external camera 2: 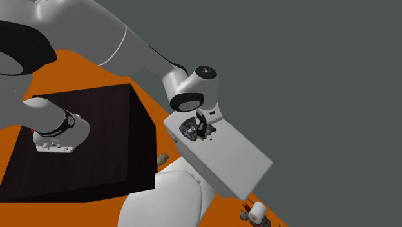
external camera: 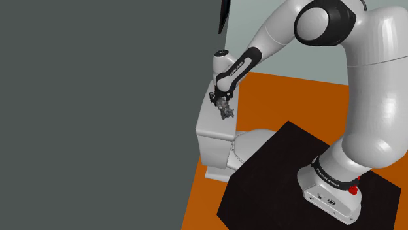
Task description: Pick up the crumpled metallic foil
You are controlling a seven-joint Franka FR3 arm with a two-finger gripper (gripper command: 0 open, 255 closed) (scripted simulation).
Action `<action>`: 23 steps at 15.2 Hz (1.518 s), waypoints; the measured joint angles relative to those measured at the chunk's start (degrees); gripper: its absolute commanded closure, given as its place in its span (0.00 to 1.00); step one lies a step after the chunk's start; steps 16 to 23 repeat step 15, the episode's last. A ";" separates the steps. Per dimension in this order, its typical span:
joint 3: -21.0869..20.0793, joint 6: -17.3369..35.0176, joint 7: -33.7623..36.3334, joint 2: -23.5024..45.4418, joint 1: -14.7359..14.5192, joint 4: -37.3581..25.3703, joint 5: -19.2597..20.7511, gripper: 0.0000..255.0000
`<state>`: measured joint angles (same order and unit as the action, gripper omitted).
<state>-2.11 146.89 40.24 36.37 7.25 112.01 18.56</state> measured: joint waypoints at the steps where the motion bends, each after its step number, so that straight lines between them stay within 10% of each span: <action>1: -0.06 -0.29 -0.13 -0.41 0.09 0.15 -0.09 1.00; 23: -1.60 -7.21 -2.58 -8.78 1.12 1.51 -2.21 1.00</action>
